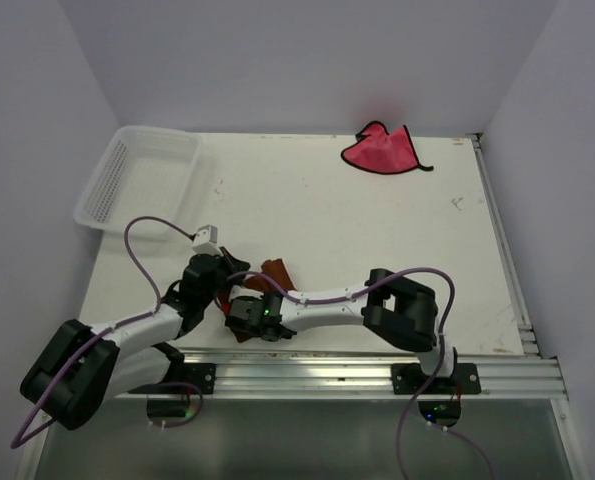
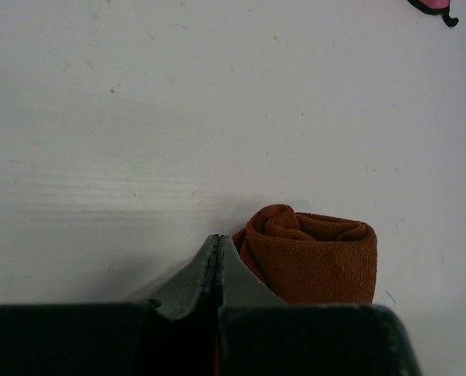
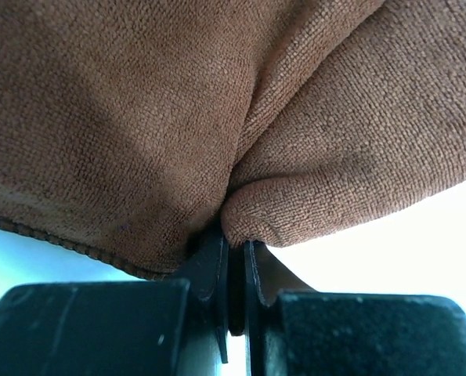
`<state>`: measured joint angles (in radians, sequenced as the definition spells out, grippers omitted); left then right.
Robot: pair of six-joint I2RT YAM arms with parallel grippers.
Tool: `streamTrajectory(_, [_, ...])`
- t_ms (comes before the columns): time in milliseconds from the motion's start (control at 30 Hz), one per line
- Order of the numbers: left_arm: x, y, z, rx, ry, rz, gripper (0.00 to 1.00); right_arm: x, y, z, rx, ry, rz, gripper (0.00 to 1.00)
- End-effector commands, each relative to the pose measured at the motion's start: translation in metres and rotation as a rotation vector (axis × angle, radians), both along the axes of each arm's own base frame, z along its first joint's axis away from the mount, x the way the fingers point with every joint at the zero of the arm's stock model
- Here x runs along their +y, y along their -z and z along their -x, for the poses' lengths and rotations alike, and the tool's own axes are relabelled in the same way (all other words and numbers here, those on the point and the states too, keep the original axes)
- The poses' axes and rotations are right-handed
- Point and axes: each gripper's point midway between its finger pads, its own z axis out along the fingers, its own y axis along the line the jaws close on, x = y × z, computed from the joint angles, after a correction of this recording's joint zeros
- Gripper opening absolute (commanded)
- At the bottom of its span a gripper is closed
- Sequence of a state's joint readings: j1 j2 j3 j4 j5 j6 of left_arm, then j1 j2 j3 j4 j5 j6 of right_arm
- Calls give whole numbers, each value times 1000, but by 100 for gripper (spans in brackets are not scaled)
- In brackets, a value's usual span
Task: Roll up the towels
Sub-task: Roll the towel
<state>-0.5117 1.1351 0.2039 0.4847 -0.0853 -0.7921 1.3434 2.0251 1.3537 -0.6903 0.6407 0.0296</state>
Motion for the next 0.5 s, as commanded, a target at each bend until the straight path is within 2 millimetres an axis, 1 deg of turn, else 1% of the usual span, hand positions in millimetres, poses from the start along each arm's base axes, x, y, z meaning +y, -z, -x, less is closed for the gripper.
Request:
streamTrajectory(0, [2, 15, 25, 84, 84, -104, 0, 28, -11, -43, -116, 160, -237, 0])
streamTrajectory(33, [4, 9, 21, 65, 79, -118, 0, 23, -6, -40, -112, 146, -228, 0])
streamTrajectory(67, [8, -7, 11, 27, 44, -123, 0, 22, -5, -39, -112, 125, -230, 0])
streamTrajectory(100, [13, -8, 10, 35, 33, -146, 0, 28, -11, -38, -113, 118, -281, 0])
streamTrajectory(133, [16, -14, 7, 22, 23, -156, 0, 21, -5, -35, -105, 111, -272, 0])
streamTrajectory(167, [19, -28, 0, -14, 13, -165, 0, 21, -7, -34, -105, 98, -279, 0])
streamTrajectory(200, [24, -29, -1, -5, -3, -190, 0, 24, -7, -34, -101, 92, -307, 0])
streamTrajectory(233, [26, -33, -4, -11, -7, -200, 0, 21, -8, -33, -103, 84, -312, 0])
streamTrajectory(267, [28, -43, -9, -30, -12, -212, 0, 21, -8, -33, -104, 80, -319, 0])
streamTrajectory(333, [33, -44, -9, -21, -14, -248, 0, 21, -9, -34, -108, 69, -319, 0])
streamTrajectory(367, [36, -51, -14, -34, -32, -255, 0, 21, -9, -34, -110, 63, -318, 0])
streamTrajectory(400, [37, -54, -15, -37, -38, -260, 0, 21, -9, -34, -112, 59, -315, 0])
streamTrajectory(433, [40, -51, -12, -14, -41, -274, 0, 21, -8, -36, -118, 59, -309, 0])
streamTrajectory(467, [38, -57, -14, -28, -38, -264, 0, 22, -8, -36, -118, 58, -308, 0])
